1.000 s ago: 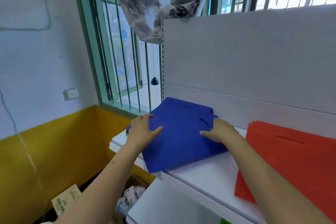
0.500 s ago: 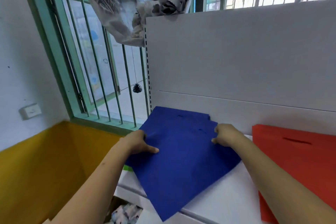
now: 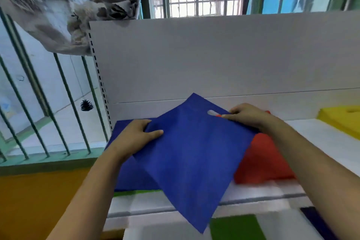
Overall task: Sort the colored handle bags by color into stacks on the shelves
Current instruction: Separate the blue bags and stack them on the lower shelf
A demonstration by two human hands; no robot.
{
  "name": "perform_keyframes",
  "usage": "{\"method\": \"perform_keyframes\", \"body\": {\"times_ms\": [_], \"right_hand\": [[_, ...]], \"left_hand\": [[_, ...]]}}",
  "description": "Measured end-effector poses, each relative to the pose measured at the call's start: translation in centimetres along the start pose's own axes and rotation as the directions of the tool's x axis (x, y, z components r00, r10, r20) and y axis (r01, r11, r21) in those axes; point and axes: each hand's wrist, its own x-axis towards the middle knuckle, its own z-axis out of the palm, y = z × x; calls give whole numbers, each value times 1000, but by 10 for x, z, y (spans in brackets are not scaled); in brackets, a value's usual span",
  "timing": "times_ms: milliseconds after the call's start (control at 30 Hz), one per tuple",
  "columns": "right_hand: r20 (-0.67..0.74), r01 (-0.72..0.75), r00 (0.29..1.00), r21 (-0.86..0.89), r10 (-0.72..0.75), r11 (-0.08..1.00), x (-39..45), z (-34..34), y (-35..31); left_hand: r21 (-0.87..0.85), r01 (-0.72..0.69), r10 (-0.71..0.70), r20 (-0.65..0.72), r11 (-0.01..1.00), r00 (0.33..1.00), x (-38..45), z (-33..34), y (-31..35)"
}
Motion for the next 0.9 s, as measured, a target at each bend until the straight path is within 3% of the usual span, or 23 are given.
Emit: {"method": "perform_keyframes", "body": {"times_ms": [67, 200, 367, 467, 567, 733, 800, 900], "right_hand": [[-24, -51, 998, 62, 52, 997, -31, -27, 32], [-70, -217, 963, 359, 259, 908, -114, -72, 121], [8, -423, 879, 478, 478, 770, -243, -110, 232], [-113, -478, 795, 486, 595, 731, -305, -123, 282], [-278, -587, 668, 374, 691, 718, -347, -140, 323], [-427, -657, 514, 361, 744, 661, -394, -177, 406], [-415, -659, 493, 395, 765, 640, -408, -187, 445], [-278, -655, 543, 450, 792, 607, -413, -197, 498]], "left_hand": [[-76, -65, 69, 39, 995, 997, 3, 31, 17], [-237, -127, 162, 134, 963, 978, -3, 115, 46], [-385, -177, 306, 304, 906, 902, -25, 221, 91], [-367, -205, 360, 428, 907, 829, -40, 283, 125], [-272, -277, 384, 536, 922, 752, -51, 352, 155], [-168, -377, 382, 688, 911, 617, -72, 478, 191], [-146, -358, 344, 733, 922, 587, -73, 529, 191], [-122, -265, 261, 765, 957, 589, -73, 593, 176]]}}
